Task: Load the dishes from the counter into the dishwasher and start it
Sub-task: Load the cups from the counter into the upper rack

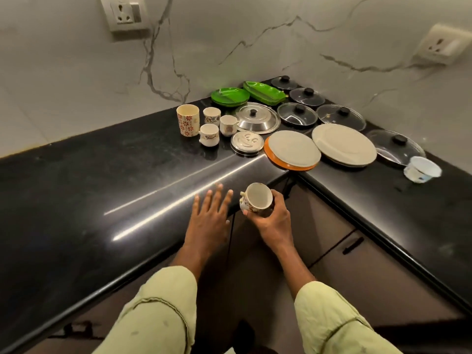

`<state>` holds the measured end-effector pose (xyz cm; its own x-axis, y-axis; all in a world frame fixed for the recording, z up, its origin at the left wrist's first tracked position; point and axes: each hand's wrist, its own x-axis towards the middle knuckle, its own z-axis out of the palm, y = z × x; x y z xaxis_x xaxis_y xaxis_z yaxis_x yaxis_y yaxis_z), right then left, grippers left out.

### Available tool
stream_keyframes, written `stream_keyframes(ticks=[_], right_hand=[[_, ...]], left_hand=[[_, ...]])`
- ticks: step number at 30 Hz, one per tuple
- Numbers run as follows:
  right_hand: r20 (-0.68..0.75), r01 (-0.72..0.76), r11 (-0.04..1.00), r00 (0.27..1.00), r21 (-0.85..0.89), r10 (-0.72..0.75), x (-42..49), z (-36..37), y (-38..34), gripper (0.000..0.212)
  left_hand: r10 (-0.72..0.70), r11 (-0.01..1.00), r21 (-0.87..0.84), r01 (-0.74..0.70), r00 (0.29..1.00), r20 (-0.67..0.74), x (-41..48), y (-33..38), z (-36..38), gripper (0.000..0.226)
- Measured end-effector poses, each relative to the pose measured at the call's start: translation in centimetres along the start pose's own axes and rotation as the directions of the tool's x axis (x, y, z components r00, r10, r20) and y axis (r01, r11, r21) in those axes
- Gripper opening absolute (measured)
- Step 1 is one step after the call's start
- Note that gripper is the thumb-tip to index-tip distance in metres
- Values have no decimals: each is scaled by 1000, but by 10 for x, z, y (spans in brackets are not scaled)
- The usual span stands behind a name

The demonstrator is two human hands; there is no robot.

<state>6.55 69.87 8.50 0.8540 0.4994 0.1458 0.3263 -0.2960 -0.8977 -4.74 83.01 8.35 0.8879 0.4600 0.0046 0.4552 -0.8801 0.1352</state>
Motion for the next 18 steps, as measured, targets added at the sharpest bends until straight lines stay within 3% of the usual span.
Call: stream_keyframes(ticks=[5,8,18], right_hand=[[-132,-31,999,991,-22,27,-80,-4,0,68],[-178,-71,997,982,-37,64,-133,-15,7,71],[-299,-203,979,932,36,204,-271,-100,23,68]], left_hand=[[123,992,-27,-126,987,-101,-67,13,20,78],[167,986,-27,-167,986,9,-109,26,25,74],[352,935,-19,-353,927,132,-199,112,29,68]])
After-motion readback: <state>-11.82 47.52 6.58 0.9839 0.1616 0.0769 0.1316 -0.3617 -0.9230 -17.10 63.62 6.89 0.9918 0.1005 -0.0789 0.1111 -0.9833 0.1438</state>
